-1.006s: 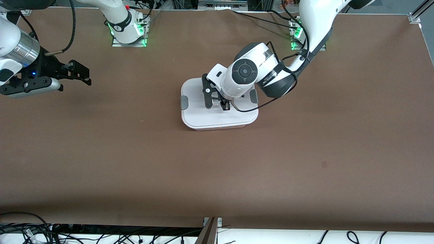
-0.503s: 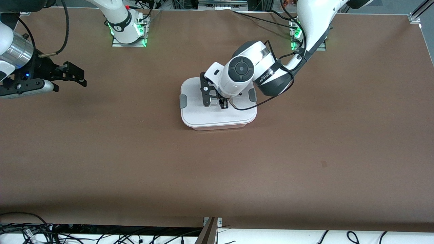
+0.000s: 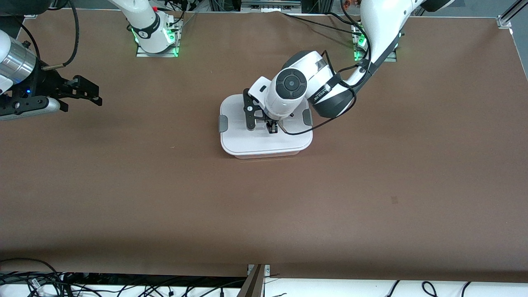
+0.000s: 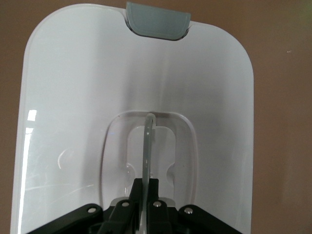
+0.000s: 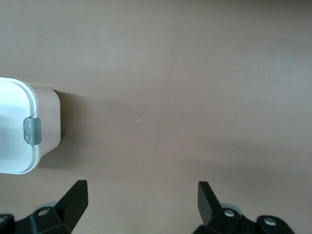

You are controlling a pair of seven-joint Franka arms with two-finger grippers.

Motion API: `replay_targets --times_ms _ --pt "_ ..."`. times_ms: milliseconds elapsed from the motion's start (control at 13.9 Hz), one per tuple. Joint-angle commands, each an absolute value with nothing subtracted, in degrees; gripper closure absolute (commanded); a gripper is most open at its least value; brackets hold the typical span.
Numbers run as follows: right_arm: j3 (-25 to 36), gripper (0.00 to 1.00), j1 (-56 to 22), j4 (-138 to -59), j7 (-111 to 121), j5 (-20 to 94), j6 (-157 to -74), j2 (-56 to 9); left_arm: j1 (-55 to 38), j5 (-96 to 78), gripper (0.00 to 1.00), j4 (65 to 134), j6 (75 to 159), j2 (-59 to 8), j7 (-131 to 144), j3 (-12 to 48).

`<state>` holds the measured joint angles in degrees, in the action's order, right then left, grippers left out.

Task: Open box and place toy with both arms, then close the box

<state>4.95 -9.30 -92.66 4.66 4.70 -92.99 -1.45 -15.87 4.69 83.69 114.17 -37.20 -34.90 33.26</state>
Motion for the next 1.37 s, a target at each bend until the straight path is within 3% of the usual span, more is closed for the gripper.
replay_targets --times_ms 0,72,216,431,790,1293 --pt "3.52 0.00 -8.00 -93.43 3.87 3.87 -92.28 0.18 -16.00 7.47 0.45 83.50 114.43 -37.97 -33.84 33.13" --pt "3.86 0.00 -7.91 -93.51 4.30 3.95 -92.29 0.18 -15.82 7.47 0.00 83.50 114.17 -37.62 -33.66 33.22" --pt "4.65 0.00 -7.91 -93.34 4.74 3.87 -92.20 0.18 -15.21 7.21 0.00 83.50 112.17 -35.00 -33.05 33.31" --pt "5.18 0.00 -7.91 -93.16 5.01 3.87 -91.41 0.18 -12.58 7.03 0.00 83.15 100.15 -27.10 -27.27 33.13" --pt "4.13 0.00 -8.17 -92.81 4.22 0.09 -90.88 0.09 -0.04 7.47 0.00 81.22 85.37 -18.81 -14.60 33.05" --pt "4.39 0.00 -8.09 -92.72 4.92 0.53 -91.40 -0.44 15.17 12.67 0.00 79.80 84.02 -15.65 -14.41 32.43"
